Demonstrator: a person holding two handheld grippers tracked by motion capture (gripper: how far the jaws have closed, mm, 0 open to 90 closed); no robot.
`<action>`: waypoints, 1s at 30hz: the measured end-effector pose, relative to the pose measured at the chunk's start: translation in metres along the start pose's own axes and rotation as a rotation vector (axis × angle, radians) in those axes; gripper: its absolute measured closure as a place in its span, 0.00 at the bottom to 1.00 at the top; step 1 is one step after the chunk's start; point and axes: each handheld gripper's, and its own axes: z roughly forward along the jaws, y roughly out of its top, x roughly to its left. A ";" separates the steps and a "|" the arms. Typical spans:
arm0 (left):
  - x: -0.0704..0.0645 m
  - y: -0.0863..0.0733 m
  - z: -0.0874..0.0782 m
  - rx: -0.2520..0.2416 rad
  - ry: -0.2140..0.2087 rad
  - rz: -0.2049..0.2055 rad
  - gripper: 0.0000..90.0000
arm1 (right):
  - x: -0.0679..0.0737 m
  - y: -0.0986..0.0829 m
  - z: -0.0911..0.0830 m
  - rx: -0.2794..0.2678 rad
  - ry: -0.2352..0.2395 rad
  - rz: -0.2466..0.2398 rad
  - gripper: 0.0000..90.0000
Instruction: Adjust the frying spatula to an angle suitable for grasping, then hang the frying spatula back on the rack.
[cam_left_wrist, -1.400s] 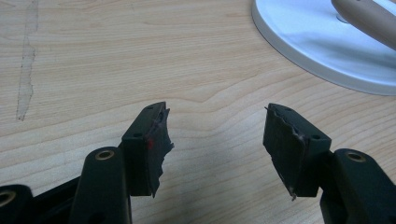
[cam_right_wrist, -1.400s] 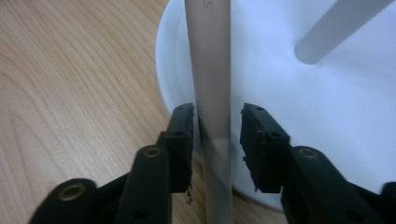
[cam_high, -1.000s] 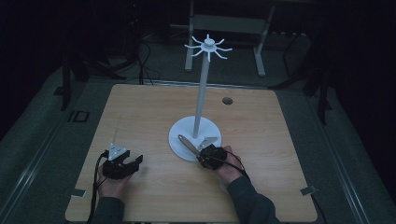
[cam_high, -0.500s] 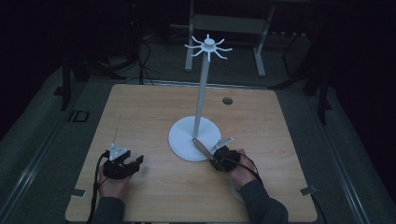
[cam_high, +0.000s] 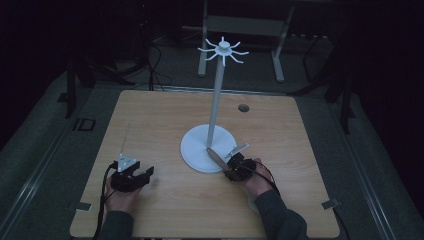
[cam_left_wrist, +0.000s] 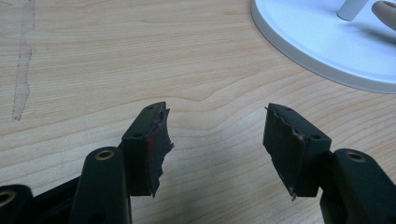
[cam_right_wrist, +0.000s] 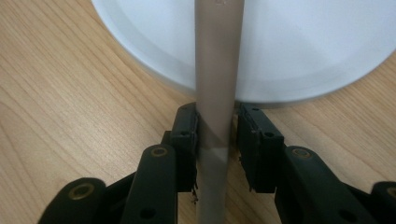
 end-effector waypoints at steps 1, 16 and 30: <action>0.000 0.000 0.000 0.001 0.000 0.000 0.45 | 0.000 0.001 0.000 0.002 0.008 -0.004 0.79; -0.001 0.001 0.002 0.004 -0.004 0.006 0.45 | 0.004 -0.003 -0.007 -0.031 -0.011 -0.001 0.83; -0.001 0.001 0.002 0.001 -0.003 0.002 0.45 | 0.008 -0.012 -0.026 -0.119 -0.037 -0.017 0.83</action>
